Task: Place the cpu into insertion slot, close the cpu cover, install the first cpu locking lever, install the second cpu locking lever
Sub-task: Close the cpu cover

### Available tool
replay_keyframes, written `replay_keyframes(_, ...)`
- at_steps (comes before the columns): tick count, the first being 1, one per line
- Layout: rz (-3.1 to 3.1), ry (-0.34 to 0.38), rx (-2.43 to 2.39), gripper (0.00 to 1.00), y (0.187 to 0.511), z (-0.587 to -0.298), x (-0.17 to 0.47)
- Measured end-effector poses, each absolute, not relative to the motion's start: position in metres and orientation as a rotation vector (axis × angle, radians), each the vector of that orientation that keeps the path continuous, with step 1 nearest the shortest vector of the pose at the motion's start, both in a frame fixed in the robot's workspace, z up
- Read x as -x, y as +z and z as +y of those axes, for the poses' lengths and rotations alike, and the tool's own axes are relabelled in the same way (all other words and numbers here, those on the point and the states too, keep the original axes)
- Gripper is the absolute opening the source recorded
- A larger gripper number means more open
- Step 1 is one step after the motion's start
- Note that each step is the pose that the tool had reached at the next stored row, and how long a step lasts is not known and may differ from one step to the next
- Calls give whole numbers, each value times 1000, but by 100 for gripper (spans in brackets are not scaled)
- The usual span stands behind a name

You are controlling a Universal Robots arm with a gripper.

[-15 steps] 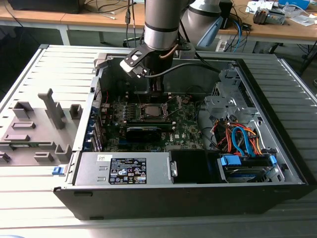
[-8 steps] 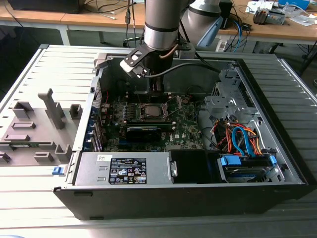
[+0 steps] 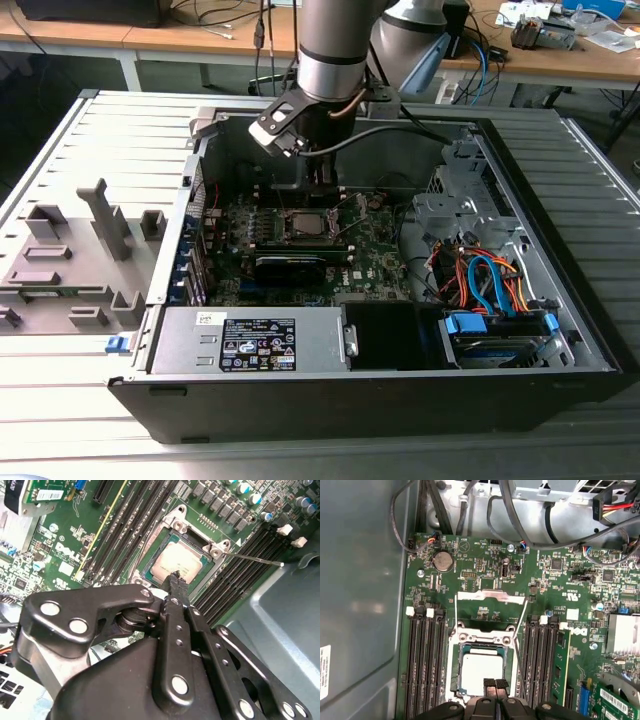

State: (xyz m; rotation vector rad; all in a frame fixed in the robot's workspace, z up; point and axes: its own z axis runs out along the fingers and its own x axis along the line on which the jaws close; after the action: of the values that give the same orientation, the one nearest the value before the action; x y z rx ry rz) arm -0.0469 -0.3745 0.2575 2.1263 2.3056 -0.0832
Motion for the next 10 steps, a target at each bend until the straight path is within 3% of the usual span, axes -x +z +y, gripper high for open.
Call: replay_keyframes(10, 2340, -60, -2110, 11, 259, -374, 21)
